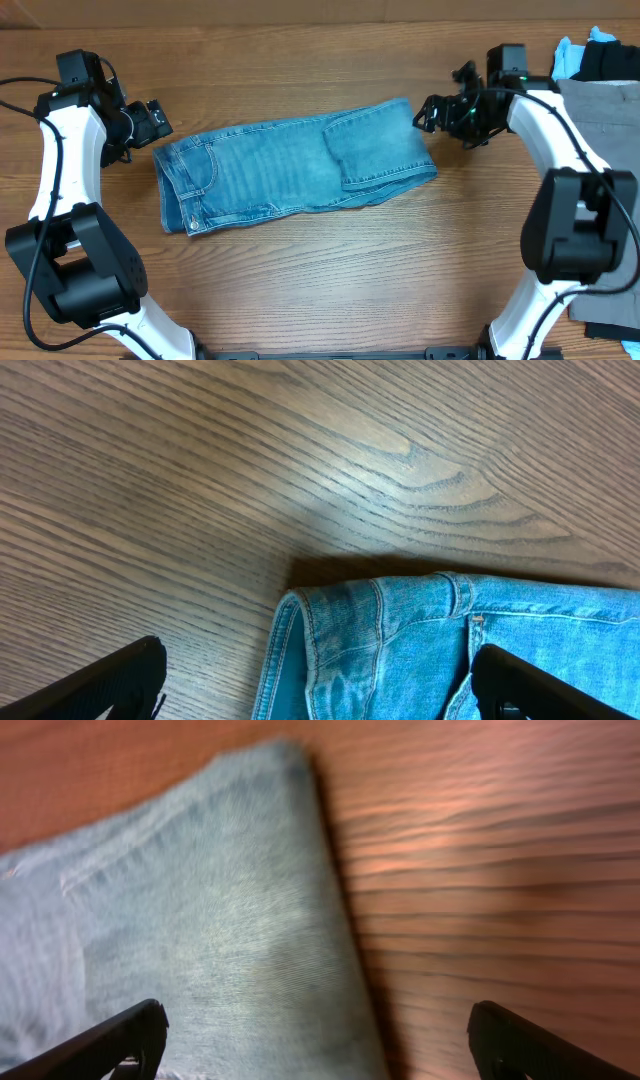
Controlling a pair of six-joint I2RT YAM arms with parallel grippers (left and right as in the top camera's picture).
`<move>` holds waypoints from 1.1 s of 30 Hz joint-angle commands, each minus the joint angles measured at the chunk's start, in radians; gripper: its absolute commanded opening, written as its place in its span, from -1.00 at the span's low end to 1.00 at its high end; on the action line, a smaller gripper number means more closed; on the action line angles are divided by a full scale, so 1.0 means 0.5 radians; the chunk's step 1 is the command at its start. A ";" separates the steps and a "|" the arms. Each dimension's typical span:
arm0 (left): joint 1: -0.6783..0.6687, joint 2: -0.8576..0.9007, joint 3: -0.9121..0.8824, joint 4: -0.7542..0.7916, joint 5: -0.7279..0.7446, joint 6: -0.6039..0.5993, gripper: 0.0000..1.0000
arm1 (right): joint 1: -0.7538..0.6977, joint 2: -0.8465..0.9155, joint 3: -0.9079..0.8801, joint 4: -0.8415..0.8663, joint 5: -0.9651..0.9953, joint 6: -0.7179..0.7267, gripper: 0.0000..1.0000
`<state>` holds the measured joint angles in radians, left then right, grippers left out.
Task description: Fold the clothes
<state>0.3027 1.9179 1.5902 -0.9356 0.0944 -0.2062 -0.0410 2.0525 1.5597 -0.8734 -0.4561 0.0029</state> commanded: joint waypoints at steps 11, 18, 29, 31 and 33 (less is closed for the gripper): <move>-0.010 -0.021 0.005 0.021 0.021 -0.016 1.00 | 0.114 0.230 -0.019 0.018 -0.349 -0.114 1.00; -0.010 -0.021 0.005 0.018 0.021 -0.015 1.00 | 0.205 0.231 -0.019 0.026 -0.356 -0.113 0.75; -0.010 -0.021 0.005 0.014 0.021 -0.015 1.00 | 0.233 0.230 -0.018 0.101 -0.347 0.004 -0.92; -0.010 -0.021 0.004 0.003 0.021 -0.015 1.00 | 0.190 0.227 -0.018 0.092 -0.287 0.102 -0.92; -0.010 -0.021 0.005 0.001 0.021 -0.014 1.00 | 0.153 0.211 -0.013 0.056 -0.219 0.116 -0.92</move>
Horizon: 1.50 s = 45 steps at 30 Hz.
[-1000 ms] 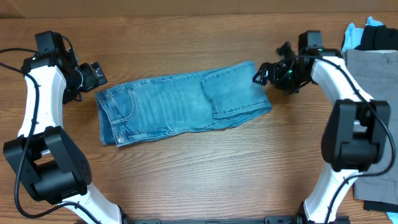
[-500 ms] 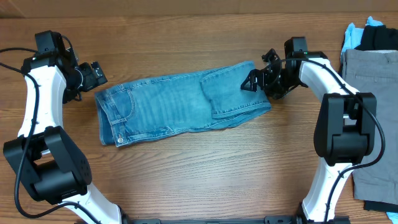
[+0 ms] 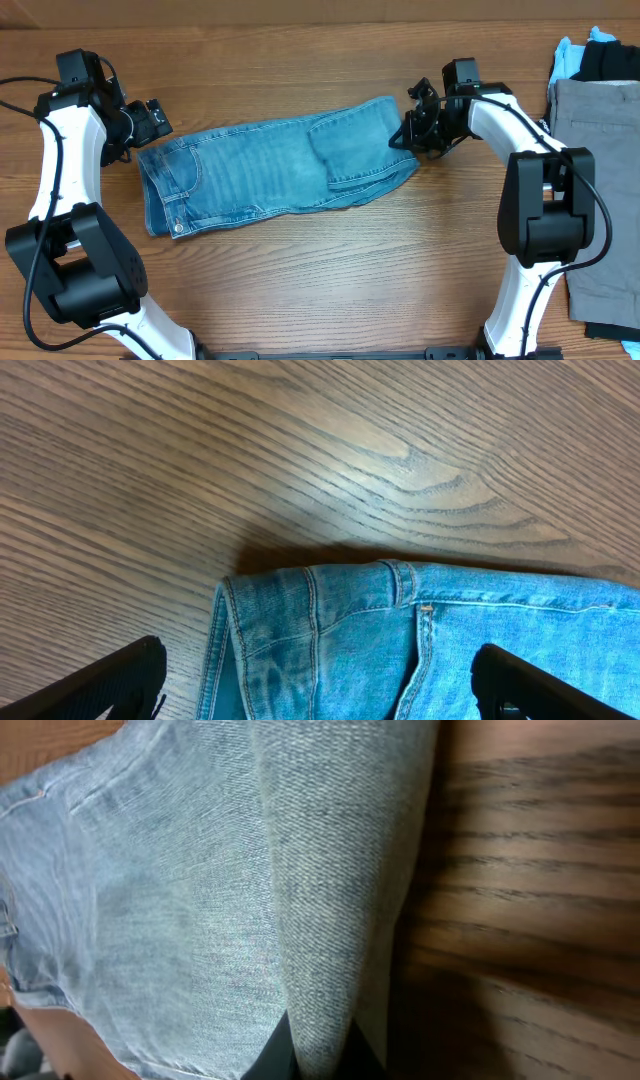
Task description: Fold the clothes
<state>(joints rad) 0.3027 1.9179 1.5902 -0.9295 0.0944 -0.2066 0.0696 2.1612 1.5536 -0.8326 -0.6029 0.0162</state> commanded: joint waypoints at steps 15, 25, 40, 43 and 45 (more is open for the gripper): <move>-0.010 -0.021 0.004 0.022 0.023 -0.024 1.00 | -0.151 -0.652 -0.001 -0.344 0.931 0.253 -0.92; -0.010 -0.021 0.005 0.033 0.022 -0.089 1.00 | 0.311 -0.652 -0.005 -0.365 1.318 0.336 -0.92; -0.010 -0.021 0.004 0.026 0.022 -0.089 1.00 | 0.793 -0.475 -0.007 -0.162 1.042 0.414 -0.89; -0.010 -0.021 0.005 0.019 0.022 -0.089 1.00 | 0.838 -0.393 -0.007 -0.084 0.838 0.456 -0.84; -0.010 -0.021 0.004 0.018 0.022 -0.089 1.00 | 0.865 -0.353 -0.007 -0.040 0.744 0.456 -0.69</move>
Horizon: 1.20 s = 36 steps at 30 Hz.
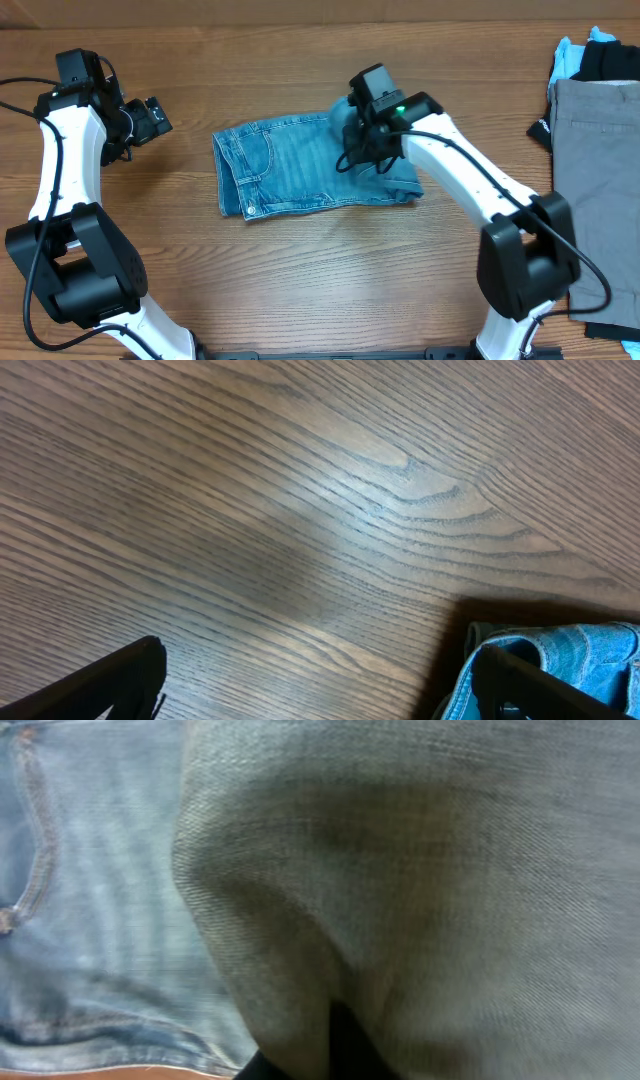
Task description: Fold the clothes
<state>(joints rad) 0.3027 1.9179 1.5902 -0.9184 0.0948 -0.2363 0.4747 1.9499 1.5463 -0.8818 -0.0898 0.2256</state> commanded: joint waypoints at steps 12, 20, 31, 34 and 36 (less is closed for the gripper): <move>-0.010 -0.021 0.004 -0.005 0.021 -0.029 1.00 | 0.091 0.121 0.066 0.269 -0.464 0.080 -0.29; -0.010 -0.021 0.005 -0.008 0.021 -0.028 1.00 | -0.162 0.046 0.441 -0.102 -0.169 0.066 -0.46; -0.010 -0.021 0.004 0.021 0.021 -0.030 1.00 | -0.470 0.233 0.159 -0.377 -1.541 -0.495 -0.92; -0.010 -0.021 0.004 0.021 0.021 -0.029 1.00 | -0.465 0.312 -0.025 -0.285 -1.907 -0.641 -0.92; -0.010 -0.021 0.004 0.021 0.021 -0.029 1.00 | -0.466 0.348 -0.149 -0.185 -2.058 -0.655 -0.92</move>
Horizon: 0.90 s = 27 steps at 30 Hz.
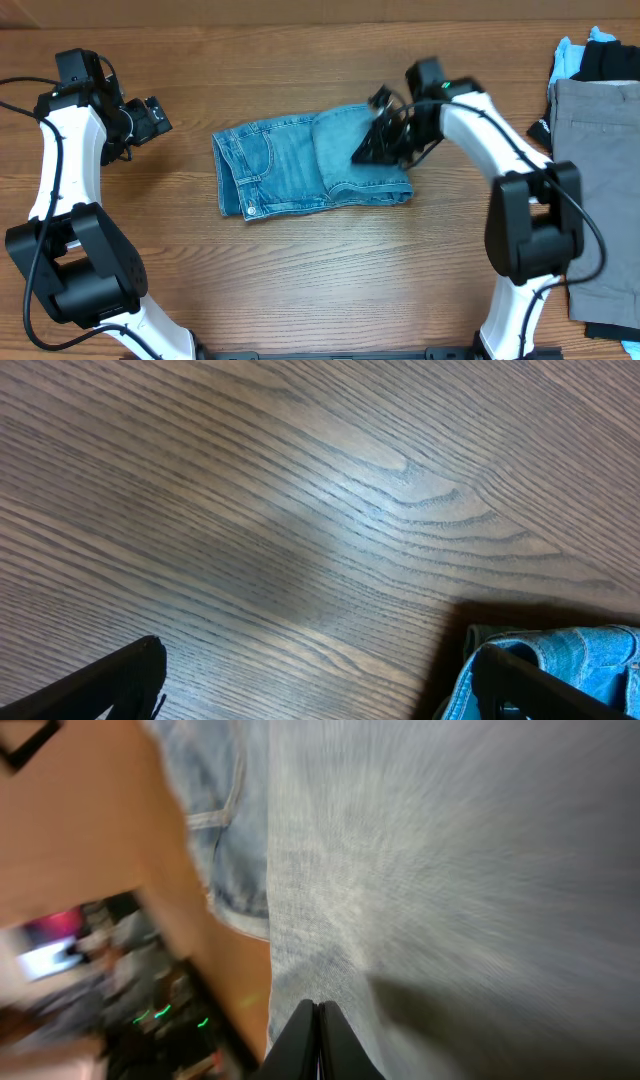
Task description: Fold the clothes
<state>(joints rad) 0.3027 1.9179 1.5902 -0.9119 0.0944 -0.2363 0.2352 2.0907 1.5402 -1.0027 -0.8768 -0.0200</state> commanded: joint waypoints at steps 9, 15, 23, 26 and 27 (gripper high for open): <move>-0.010 -0.020 0.005 0.006 0.022 -0.029 1.00 | -0.040 0.261 -0.456 0.414 -0.567 0.082 -0.84; -0.010 -0.020 0.004 -0.003 0.021 -0.028 1.00 | -0.153 0.104 -0.259 0.424 -0.378 0.193 -0.79; -0.010 -0.019 0.004 0.002 0.021 -0.029 1.00 | -0.175 -0.067 0.164 0.440 -0.132 0.259 -0.46; -0.010 -0.018 0.004 0.002 0.021 -0.029 1.00 | -0.156 -0.056 0.166 0.509 -0.130 0.272 -0.39; -0.010 -0.018 0.004 0.001 0.021 -0.029 1.00 | -0.148 -0.040 0.166 0.517 -0.132 0.303 -0.39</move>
<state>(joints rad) 0.3027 1.9179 1.5902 -0.9127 0.0944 -0.2363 0.1459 2.0754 1.6161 -0.7467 -0.9623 0.1062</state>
